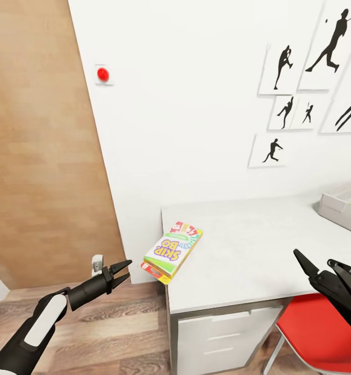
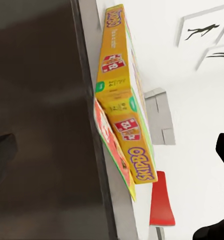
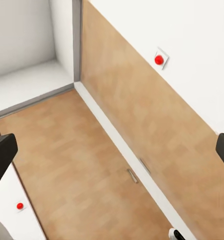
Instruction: Put all the toys in the child's room - the three board games (two on the bed and one on the table), the two jigsaw puzzles on the table, and the tennis ball on the table - inside the toy box on the table in the child's room.
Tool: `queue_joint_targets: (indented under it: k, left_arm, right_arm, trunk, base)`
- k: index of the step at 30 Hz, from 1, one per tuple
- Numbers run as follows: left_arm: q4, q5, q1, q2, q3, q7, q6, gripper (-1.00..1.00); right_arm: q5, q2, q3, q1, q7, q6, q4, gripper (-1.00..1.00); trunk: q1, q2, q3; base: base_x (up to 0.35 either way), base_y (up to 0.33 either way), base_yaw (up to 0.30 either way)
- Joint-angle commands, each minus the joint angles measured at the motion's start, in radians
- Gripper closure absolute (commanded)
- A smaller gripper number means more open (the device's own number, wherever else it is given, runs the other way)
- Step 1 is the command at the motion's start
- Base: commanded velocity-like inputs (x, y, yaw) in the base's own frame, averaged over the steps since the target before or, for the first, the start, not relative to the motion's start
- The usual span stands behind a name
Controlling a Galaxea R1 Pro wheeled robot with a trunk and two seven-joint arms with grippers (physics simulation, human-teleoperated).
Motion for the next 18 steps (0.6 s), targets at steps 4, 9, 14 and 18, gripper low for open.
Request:
queue_joint_targets:
  k: [4,9,14,18]
  left_arm:
    - [-0.001,0.006,-0.001,0.000,-0.002,0.002,0.006,-1.00]
    - [-0.002,0.006,-0.001,0.000,-0.002,0.002,0.005,-1.00]
    - [-0.002,0.006,-0.001,0.000,-0.002,0.002,0.005,-1.00]
    - [-0.003,0.006,-0.001,0.000,-0.002,0.002,0.004,-1.00]
  right_arm:
    - [-0.003,0.002,0.000,-0.001,0.000,0.009,0.000,-1.00]
    - [-0.003,0.002,0.000,-0.001,-0.001,0.008,0.000,-1.00]
    - [-0.003,0.003,0.000,-0.001,-0.002,0.008,0.000,-1.00]
    - [-0.003,0.003,0.001,-0.001,-0.002,0.008,0.001,-1.00]
  trunk:
    - [0.000,0.000,-0.001]
    - [0.000,0.000,-0.001]
    - [0.000,0.000,-0.001]
    - [0.000,0.000,-0.001]
  base:
    - [0.000,-0.246,0.000]
    - [0.000,-0.177,0.000]
    - [0.000,-0.042,0.000]
    - [0.000,-0.143,0.000]
